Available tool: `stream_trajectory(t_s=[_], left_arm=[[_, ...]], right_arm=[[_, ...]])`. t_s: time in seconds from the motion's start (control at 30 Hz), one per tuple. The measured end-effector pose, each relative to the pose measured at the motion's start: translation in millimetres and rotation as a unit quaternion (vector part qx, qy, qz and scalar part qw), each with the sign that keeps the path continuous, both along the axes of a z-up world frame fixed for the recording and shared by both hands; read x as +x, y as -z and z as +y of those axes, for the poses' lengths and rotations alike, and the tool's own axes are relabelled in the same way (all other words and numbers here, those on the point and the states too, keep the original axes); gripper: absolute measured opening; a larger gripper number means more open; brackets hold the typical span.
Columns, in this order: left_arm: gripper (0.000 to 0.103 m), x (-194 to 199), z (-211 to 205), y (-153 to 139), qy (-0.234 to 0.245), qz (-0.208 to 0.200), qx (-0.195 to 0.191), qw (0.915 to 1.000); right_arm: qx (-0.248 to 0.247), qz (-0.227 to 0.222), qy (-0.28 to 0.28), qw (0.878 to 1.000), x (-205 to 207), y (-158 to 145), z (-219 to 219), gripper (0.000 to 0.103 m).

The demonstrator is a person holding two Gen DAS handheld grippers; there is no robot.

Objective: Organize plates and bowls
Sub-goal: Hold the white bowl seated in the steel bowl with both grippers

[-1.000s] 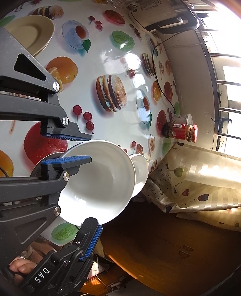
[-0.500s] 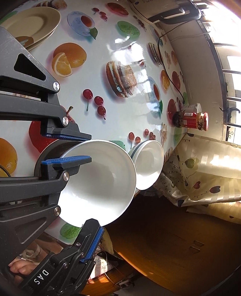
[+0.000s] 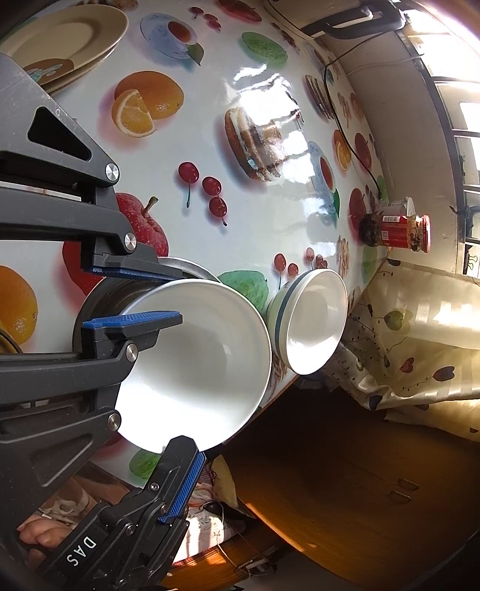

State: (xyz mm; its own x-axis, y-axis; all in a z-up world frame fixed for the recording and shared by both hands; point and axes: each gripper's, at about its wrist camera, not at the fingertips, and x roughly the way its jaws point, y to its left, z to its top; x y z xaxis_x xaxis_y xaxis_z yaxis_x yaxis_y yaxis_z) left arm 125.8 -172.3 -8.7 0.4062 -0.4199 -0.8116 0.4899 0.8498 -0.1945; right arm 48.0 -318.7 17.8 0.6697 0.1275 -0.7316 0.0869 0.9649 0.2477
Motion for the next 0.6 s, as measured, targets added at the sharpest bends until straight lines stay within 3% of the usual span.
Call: stream_trajectory(t_s=[0.6], left_arm=[[0.016, -2.8, -3.4, 2.8, 0.0, -0.006, 0.015, 0.9999]], right_arm=[[0.005, 0.007, -0.002, 1.0, 0.7, 6.4, 1.2, 0.015]])
